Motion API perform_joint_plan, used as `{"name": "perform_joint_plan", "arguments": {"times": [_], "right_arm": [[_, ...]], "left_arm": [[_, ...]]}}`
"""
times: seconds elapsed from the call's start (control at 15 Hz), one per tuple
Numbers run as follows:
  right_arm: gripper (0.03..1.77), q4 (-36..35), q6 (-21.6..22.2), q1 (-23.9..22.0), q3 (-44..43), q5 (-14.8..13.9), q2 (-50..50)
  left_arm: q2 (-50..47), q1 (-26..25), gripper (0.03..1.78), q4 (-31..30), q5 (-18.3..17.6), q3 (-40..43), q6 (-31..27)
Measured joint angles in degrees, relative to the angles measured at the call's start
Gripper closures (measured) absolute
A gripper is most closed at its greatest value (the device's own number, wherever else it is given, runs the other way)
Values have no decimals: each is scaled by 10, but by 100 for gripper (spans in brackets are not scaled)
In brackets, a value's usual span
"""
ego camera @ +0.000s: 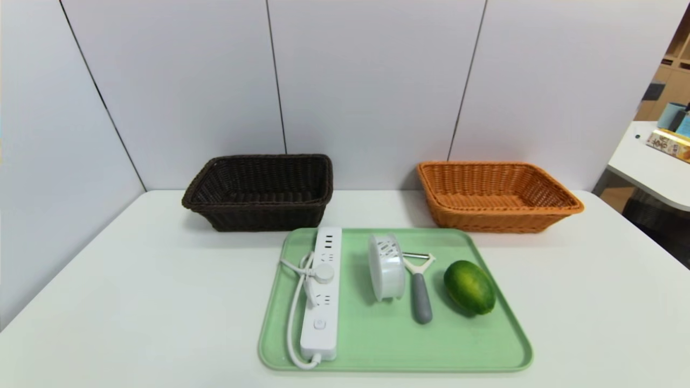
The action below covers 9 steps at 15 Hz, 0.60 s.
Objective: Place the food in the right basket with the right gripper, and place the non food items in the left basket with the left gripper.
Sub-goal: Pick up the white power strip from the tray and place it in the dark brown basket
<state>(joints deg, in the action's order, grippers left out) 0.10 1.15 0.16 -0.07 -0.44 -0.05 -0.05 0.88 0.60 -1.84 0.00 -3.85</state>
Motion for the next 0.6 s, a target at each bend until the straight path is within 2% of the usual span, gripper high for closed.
{"name": "perform_joint_plan", "arguments": {"times": [0.6], "right_arm": [[10,0,0,0,0,-2,0]], "left_arm": [[0,0,12,0,3,0,13]]}}
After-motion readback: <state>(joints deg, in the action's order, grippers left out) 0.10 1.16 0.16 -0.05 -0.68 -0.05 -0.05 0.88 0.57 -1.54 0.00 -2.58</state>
